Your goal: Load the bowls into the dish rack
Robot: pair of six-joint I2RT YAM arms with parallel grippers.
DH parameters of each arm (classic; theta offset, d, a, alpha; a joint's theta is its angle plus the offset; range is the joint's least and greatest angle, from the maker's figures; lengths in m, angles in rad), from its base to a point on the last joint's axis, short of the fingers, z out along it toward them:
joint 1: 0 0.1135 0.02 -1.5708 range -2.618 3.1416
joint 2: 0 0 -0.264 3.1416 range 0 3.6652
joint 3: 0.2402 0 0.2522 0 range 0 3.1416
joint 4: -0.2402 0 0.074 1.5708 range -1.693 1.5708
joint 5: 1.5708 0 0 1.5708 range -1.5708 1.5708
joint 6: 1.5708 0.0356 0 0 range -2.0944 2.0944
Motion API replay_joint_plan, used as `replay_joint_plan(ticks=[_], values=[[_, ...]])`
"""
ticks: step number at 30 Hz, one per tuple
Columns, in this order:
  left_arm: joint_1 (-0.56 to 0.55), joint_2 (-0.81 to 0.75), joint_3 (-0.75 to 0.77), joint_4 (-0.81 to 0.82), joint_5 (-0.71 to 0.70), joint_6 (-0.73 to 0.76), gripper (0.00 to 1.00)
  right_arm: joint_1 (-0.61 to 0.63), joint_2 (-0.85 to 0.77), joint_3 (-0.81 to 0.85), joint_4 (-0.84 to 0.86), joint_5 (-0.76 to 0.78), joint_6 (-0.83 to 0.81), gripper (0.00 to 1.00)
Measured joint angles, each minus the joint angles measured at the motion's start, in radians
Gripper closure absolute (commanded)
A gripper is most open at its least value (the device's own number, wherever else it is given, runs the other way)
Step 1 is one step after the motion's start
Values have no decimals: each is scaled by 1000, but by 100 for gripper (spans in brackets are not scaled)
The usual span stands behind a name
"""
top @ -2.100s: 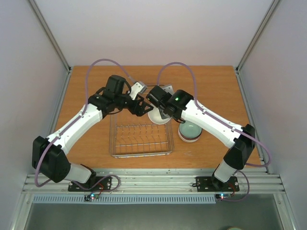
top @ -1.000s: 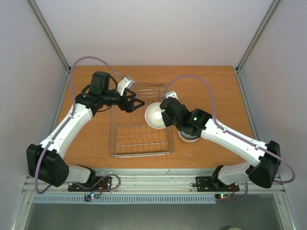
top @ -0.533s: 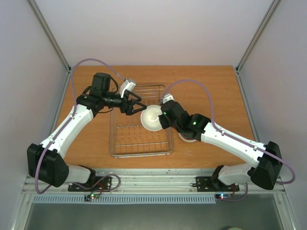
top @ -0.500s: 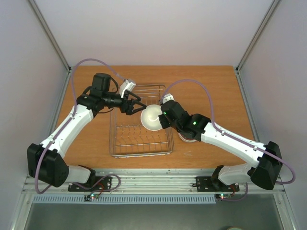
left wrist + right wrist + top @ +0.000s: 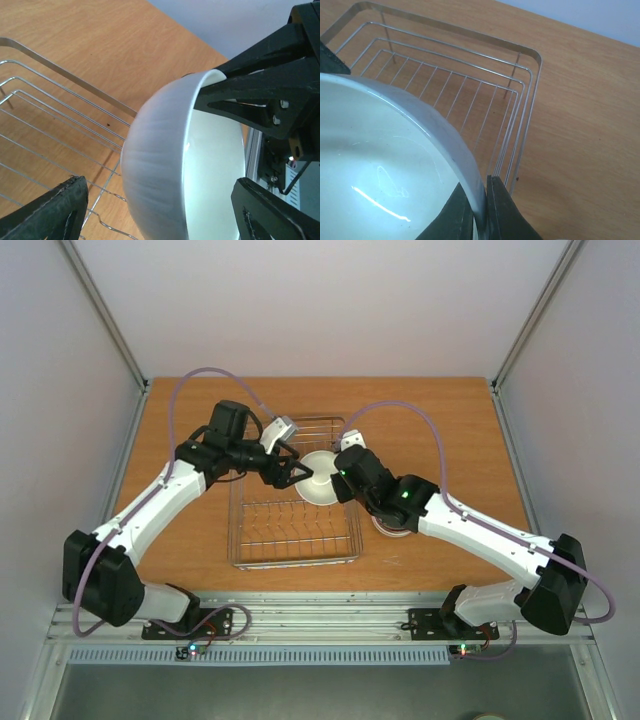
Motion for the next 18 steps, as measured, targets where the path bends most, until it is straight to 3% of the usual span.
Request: replay_joint_plan(ticks=[12, 18], values=[[0, 13, -11, -8, 63, 24, 19, 0, 19, 19, -31, 60, 1, 99], [7, 13, -14, -17, 155, 41, 11, 0, 10, 8, -16, 52, -1, 99]])
